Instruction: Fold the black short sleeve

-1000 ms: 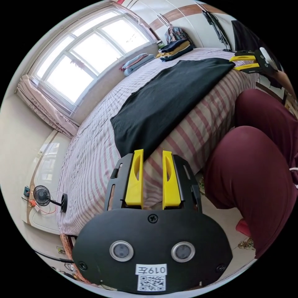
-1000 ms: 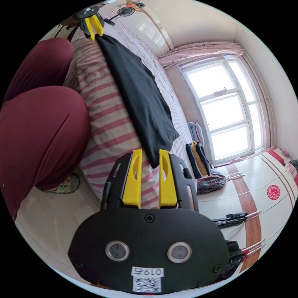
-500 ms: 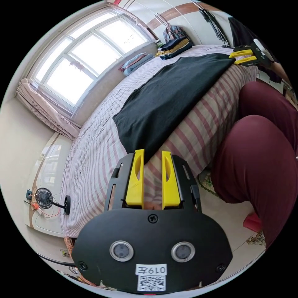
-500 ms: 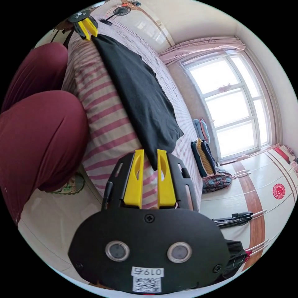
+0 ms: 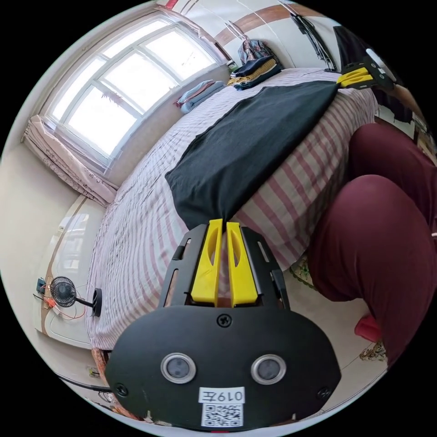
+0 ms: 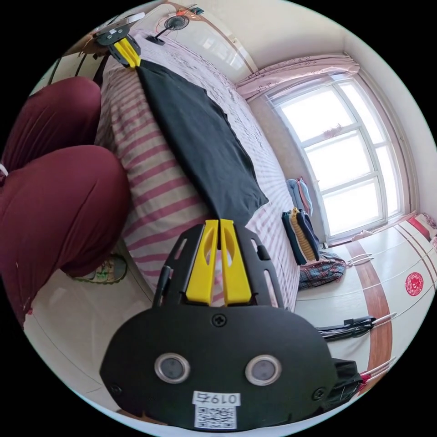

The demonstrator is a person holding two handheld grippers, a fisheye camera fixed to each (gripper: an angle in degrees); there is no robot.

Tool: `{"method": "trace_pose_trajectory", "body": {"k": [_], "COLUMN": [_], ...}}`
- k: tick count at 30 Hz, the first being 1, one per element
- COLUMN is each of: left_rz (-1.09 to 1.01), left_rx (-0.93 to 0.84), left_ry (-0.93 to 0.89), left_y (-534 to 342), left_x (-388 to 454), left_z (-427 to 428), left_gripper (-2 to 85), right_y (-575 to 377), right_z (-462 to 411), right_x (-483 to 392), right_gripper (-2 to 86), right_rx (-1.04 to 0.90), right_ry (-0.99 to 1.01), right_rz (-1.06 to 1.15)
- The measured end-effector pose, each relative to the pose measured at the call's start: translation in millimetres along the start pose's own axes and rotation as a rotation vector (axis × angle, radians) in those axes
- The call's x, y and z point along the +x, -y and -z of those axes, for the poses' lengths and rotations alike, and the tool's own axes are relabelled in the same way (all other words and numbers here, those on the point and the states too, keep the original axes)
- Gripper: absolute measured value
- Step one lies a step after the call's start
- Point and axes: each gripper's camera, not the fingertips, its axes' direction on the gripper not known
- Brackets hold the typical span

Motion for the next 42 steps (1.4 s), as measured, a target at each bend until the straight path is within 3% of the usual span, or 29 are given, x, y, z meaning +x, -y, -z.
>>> {"method": "trace_pose_trajectory", "body": {"k": [21,34,39,42], "left_rz": [-0.034,-0.016,0.045,0.184], "left_rx": [-0.020,-0.069,0.023,0.108], "left_ry": [-0.031,-0.101,-0.150,-0.192], "left_y": [8.2,11.5,7.6,12.0], "left_x": [-33.0,-74.7,-109.1,-149.1], "left_z": [3.8,-3.6,17.6,26.1], "left_gripper": [0.9,0.7,0.7,0.7], "right_y": [-20.4,-50.5,-62.5,-73.2], "right_z": [10.9,5.6,18.1,30.9], "right_x": [59.6,77.2,98.4,126.5], "right_gripper": [-0.9,-0.3,2.1,2.6], "right_rx": [0.041,0.002,0.020,0.081], "right_ry": [0.084,0.077,0.040,0.079], "right_rz": [-0.114,-0.022,-0.013,-0.068]}}
